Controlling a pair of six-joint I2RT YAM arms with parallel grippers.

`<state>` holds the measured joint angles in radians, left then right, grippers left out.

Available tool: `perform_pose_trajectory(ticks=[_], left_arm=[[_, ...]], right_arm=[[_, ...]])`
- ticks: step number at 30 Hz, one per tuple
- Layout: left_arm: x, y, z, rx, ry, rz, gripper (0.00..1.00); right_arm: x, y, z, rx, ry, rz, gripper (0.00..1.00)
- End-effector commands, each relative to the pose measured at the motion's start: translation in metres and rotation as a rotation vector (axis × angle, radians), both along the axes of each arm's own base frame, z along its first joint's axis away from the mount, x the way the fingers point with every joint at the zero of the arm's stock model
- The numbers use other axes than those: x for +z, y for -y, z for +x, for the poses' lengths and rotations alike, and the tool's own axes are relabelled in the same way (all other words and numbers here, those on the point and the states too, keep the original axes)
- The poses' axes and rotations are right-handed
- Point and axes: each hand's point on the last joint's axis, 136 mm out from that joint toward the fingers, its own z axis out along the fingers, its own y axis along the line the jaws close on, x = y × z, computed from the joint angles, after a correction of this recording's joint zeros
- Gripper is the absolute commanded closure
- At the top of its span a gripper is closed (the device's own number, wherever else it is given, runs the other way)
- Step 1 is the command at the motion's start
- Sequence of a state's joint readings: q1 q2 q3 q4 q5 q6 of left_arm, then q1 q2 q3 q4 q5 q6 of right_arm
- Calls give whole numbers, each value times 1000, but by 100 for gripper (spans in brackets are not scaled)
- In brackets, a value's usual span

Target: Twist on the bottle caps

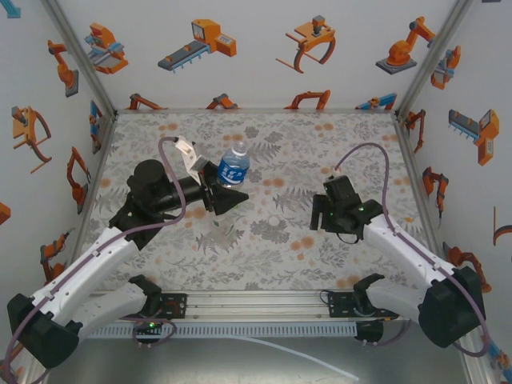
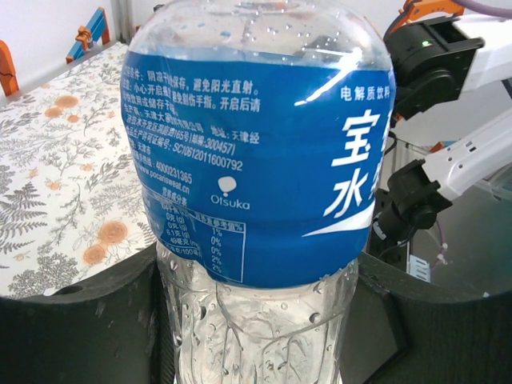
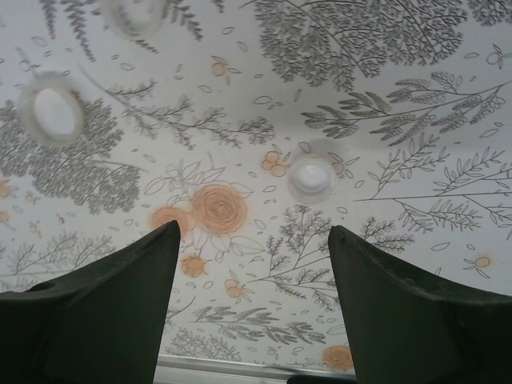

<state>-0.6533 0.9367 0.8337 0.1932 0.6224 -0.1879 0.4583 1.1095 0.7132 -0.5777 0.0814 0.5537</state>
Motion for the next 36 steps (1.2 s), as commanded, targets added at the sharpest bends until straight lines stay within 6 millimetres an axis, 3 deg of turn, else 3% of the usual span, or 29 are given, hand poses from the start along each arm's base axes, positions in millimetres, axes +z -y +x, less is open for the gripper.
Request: perform_pose_trajectory(ticks=[1, 7, 11, 18, 36], left_arm=[[15, -2, -12, -34, 7, -52, 92], [13, 0, -18, -30, -13, -77, 92], [10, 2, -20, -10, -11, -77, 93], [7, 5, -23, -1, -14, -77, 93], [12, -2, -18, 78, 14, -109, 95]], right_arm=[[-17, 8, 2, -51, -40, 13, 35], [-41, 17, 7, -81, -90, -17, 37], [-49, 20, 12, -90, -93, -49, 46], [-55, 23, 15, -82, -100, -81, 54], [-62, 26, 17, -72, -89, -110, 60]])
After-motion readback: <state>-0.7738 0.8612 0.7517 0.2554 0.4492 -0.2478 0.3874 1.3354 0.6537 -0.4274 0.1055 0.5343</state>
